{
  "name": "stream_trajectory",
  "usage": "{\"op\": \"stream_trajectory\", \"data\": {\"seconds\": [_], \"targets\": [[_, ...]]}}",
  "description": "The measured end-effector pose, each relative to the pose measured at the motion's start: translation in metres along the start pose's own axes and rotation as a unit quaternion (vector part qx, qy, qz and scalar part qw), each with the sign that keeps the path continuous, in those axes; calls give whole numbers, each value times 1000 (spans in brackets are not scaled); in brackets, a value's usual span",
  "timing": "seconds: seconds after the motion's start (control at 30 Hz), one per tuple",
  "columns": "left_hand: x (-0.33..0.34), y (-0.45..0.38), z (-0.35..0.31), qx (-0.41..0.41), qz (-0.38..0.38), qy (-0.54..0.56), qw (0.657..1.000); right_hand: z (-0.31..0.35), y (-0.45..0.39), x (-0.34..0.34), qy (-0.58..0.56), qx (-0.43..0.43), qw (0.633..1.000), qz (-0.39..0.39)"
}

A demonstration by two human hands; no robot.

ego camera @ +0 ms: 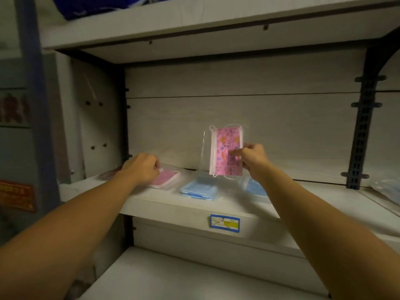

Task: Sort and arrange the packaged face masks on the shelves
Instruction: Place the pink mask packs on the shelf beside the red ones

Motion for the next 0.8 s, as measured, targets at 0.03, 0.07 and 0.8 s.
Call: {"op": "stream_trajectory", "data": {"seconds": [0.03,0.07,0.8], "targets": [[2,0,11,2,0,3,1000,-5,-2,13,-1,3,1000,1],[3,0,21,6,-2,3,1000,-9,-1,27,1,5,1000,3],[35,-19,158,26,-15,40,999,-78,9,210,313,-40,948,-49]]}}
Point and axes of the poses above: each hand's wrist, its own y-axis away from the middle knuckle, its own x-axis out of the palm, z = x × y, the point moved 9 cm from there along -y, towards the middle knuckle, and after that the axes turned 14 degrees about -y, right-handed, at the moved point
